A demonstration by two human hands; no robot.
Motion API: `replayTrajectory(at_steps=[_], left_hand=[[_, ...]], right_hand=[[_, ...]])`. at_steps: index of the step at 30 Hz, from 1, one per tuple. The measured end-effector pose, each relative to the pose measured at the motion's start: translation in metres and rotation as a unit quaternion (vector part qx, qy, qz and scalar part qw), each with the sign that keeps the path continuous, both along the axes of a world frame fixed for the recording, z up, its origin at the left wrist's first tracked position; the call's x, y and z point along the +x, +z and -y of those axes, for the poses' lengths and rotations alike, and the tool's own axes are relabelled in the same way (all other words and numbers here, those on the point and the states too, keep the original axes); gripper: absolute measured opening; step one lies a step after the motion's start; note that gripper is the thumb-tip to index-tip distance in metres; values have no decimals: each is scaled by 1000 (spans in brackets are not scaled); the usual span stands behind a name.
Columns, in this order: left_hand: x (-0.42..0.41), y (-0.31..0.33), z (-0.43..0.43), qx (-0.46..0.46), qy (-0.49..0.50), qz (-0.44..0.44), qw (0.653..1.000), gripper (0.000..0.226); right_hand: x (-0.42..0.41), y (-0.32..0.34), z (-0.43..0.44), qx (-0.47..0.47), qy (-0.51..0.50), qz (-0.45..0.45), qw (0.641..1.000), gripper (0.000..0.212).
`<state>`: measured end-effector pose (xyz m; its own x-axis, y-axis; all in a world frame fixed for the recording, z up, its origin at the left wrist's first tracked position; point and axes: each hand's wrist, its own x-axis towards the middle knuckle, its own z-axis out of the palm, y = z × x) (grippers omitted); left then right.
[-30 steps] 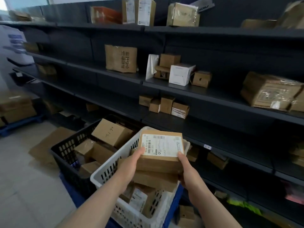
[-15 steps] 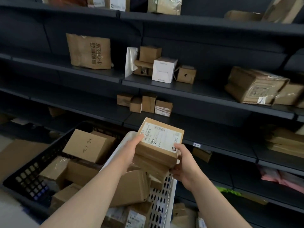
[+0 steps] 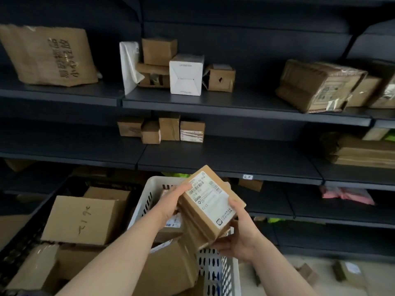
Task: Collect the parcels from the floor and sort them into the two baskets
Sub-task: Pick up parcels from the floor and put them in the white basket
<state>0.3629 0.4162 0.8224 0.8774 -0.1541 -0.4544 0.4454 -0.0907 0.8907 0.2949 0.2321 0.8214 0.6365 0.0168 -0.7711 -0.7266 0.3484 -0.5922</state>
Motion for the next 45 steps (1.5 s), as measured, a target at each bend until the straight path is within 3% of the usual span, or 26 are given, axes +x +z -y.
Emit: replayTrajectory(at_steps=[2, 8, 14, 21, 22, 26, 30, 35, 41, 45], left_hand=[[13, -9, 2, -15, -33, -8, 999, 55], [44, -31, 9, -40, -105, -18, 994, 40], [65, -64, 4, -41, -146, -70, 986, 37], [87, -92, 8, -45, -165, -132, 976, 40], [89, -97, 8, -46, -164, -145, 975, 40], [92, -115, 9, -26, -165, -177, 970, 50], [95, -151, 12, 31, -166, -163, 972, 94], [84, -129, 18, 81, -161, -156, 971, 69], [69, -114, 26, 148, -91, -110, 979, 77], [50, -96, 41, 194, -26, -20, 981, 77]], right_hand=[[0, -6, -6, -9, -41, -4, 999, 58], [6, -28, -30, -24, -145, -34, 989, 60], [16, -65, -56, -11, -214, -61, 975, 100], [42, -84, -59, -21, -267, -88, 959, 114], [45, -85, -60, -19, -269, -95, 958, 112], [49, -100, -55, -45, -281, -123, 951, 65], [48, -111, -56, -48, -272, -150, 949, 71], [42, -105, -53, -40, -263, -139, 954, 63], [23, -84, -49, -102, -162, -104, 976, 61], [-3, -65, -31, -127, -123, -48, 983, 50]])
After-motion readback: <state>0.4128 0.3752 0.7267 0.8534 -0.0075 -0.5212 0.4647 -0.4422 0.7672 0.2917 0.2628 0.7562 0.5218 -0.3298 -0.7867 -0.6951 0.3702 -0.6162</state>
